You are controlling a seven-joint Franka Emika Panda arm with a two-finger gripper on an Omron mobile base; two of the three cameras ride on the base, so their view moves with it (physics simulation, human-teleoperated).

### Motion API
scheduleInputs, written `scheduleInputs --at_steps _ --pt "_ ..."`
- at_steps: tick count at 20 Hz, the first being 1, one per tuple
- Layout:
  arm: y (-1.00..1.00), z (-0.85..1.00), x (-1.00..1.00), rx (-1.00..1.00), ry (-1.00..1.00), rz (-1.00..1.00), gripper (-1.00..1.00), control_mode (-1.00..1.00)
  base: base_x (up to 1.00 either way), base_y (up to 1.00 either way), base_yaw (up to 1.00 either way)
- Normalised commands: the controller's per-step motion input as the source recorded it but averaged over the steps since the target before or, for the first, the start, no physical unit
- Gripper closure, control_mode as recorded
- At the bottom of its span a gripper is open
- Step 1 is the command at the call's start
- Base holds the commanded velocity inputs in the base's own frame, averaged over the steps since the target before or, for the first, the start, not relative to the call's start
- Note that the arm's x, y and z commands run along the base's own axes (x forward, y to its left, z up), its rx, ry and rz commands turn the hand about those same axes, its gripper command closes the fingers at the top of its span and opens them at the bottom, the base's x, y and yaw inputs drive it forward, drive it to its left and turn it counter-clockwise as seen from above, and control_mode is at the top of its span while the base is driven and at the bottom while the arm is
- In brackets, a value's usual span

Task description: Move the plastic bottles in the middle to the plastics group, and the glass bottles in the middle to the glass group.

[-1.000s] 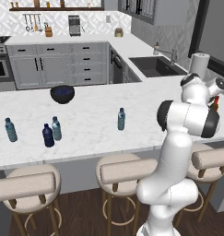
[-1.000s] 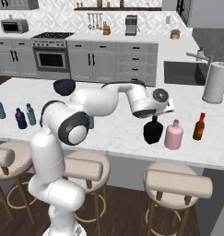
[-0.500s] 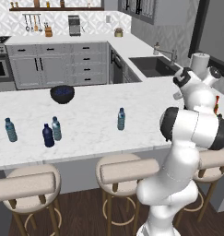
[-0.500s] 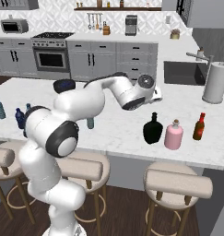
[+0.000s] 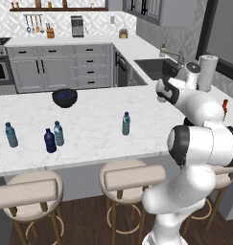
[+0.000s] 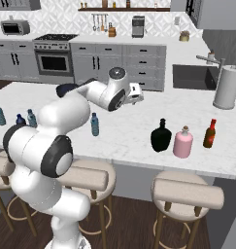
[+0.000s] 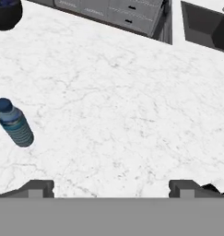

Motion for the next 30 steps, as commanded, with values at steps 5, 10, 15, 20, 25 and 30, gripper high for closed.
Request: scheduleInputs --at_steps 5,10,15,20,25,30 --pt "1.00 0.00 0.07 -0.03 0.25 -0.01 -1.00 -1.00 0.00 0.00 0.00" --pt "0.91 -0.09 0.10 0.05 0.01 -0.02 -1.00 -1.00 0.00 0.00 0.00" --pt "0.51 -0.35 0.09 0.05 -0.01 0.00 -1.00 -1.00 0.00 0.00 0.00" --pt "0.09 -0.14 0.19 0.00 0.00 0.00 -1.00 -1.00 0.00 0.00 0.00" --pt "0.05 -0.31 0.21 0.00 0.00 0.00 -1.00 -1.00 0.00 0.00 0.00" --pt "0.16 -0.47 0.10 0.03 0.00 0.00 -1.00 -1.00 0.00 0.00 0.00"
